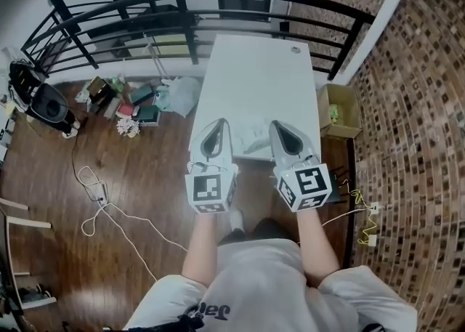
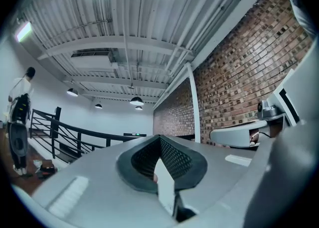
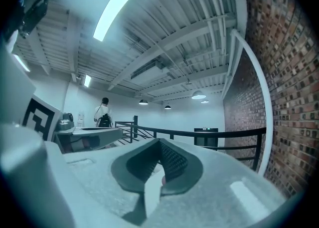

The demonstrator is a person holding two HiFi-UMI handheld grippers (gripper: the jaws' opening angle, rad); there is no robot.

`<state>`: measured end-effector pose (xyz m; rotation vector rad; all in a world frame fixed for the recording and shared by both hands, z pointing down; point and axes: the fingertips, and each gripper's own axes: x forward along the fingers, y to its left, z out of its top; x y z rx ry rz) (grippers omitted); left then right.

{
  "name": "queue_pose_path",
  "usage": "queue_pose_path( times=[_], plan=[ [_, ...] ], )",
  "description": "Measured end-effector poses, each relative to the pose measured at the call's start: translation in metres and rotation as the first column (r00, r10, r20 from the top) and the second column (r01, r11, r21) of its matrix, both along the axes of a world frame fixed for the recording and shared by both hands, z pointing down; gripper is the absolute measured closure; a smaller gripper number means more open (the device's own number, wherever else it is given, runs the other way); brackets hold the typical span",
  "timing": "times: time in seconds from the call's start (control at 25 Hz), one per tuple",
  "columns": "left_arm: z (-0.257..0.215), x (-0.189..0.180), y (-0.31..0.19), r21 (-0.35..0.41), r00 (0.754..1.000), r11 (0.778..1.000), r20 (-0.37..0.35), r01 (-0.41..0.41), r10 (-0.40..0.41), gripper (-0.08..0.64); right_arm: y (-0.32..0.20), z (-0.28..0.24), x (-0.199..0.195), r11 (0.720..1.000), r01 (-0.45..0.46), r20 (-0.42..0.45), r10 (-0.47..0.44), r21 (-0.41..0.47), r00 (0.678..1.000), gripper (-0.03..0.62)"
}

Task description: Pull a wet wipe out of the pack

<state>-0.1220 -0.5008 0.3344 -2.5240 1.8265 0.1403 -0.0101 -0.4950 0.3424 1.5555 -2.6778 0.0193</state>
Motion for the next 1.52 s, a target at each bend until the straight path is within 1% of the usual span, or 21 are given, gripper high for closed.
queue_pose_path(
  times=[0.08, 0.2, 0.36, 0.44, 0.56, 0.68, 0.8, 0.88, 0.96, 1.0, 1.08, 1.16, 1.24, 1.28, 1.36, 1.48, 1.52],
  plan=[
    [0.004, 0.003, -0.014, -0.02, 1.0, 1.0, -0.003, -0.022, 0.021, 0.544, -0.011, 0.01, 0.002, 1.0, -0.007, -0.013, 0.006, -0.024, 1.0, 0.6],
    [0.021, 0.006, -0.031, -0.046, 0.999, 0.998, 0.013, -0.042, 0.043, 0.543, -0.027, 0.025, 0.012, 0.998, -0.021, -0.012, 0.02, -0.065, 1.0, 0.6],
    [0.036, 0.007, -0.062, -0.064, 0.999, 0.997, 0.024, -0.044, 0.045, 0.543, -0.059, 0.035, 0.027, 0.997, -0.025, -0.001, 0.025, -0.073, 1.0, 0.6],
    [0.044, 0.01, -0.078, -0.07, 0.998, 0.996, 0.04, -0.051, 0.054, 0.544, -0.076, 0.044, 0.034, 0.997, -0.009, 0.003, 0.009, -0.082, 1.0, 0.6],
    [0.06, 0.016, -0.097, -0.092, 0.994, 0.993, 0.064, -0.078, 0.084, 0.544, -0.096, 0.061, 0.039, 0.991, 0.063, -0.028, -0.066, -0.116, 0.997, 0.6],
    [0.078, 0.025, -0.111, -0.118, 0.989, 0.986, 0.069, -0.119, 0.127, 0.543, -0.112, 0.082, 0.044, 0.975, 0.157, -0.08, -0.171, -0.158, 0.982, 0.597],
    [0.099, 0.032, -0.122, -0.146, 0.985, 0.979, 0.068, -0.145, 0.156, 0.543, -0.126, 0.102, 0.053, 0.951, 0.233, -0.14, -0.264, -0.205, 0.954, 0.577],
    [0.113, 0.035, -0.128, -0.167, 0.985, 0.975, 0.066, -0.148, 0.161, 0.543, -0.133, 0.117, 0.056, 0.927, 0.285, -0.178, -0.332, -0.245, 0.926, 0.566],
    [0.127, 0.036, -0.133, -0.189, 0.984, 0.971, 0.064, -0.149, 0.164, 0.543, -0.138, 0.134, 0.058, 0.894, 0.337, -0.215, -0.406, -0.295, 0.888, 0.551],
    [0.133, 0.037, -0.135, -0.196, 0.984, 0.969, 0.063, -0.151, 0.166, 0.543, -0.14, 0.142, 0.057, 0.876, 0.363, -0.237, -0.445, -0.319, 0.864, 0.541],
    [0.144, 0.037, -0.141, -0.206, 0.983, 0.966, 0.063, -0.158, 0.175, 0.544, -0.143, 0.159, 0.054, 0.83, 0.419, -0.28, -0.529, -0.368, 0.801, 0.5],
    [0.156, 0.038, -0.143, -0.217, 0.981, 0.962, 0.063, -0.165, 0.182, 0.543, -0.144, 0.178, 0.049, 0.773, 0.47, -0.308, -0.613, -0.427, 0.728, 0.468],
    [0.169, 0.037, -0.144, -0.23, 0.98, 0.959, 0.061, -0.169, 0.187, 0.543, -0.147, 0.197, 0.043, 0.712, 0.504, -0.318, -0.683, -0.488, 0.658, 0.465],
    [0.176, 0.037, -0.145, -0.235, 0.98, 0.957, 0.06, -0.17, 0.189, 0.543, -0.15, 0.206, 0.039, 0.684, 0.516, -0.316, -0.712, -0.516, 0.627, 0.465],
    [0.191, 0.035, -0.146, -0.249, 0.98, 0.954, 0.06, -0.167, 0.188, 0.543, -0.156, 0.226, 0.029, 0.625, 0.535, -0.299, -0.763, -0.569, 0.573, 0.465],
    [0.213, 0.034, -0.139, -0.289, 0.984, 0.946, 0.052, -0.149, 0.171, 0.543, -0.152, 0.259, 0.015, 0.521, 0.553, -0.243, -0.832, -0.65, 0.499, 0.465],
    [0.22, 0.033, -0.138, -0.3, 0.985, 0.942, 0.048, -0.147, 0.169, 0.543, -0.151, 0.269, 0.01, 0.494, 0.556, -0.23, -0.848, -0.669, 0.477, 0.465]
  ],
)
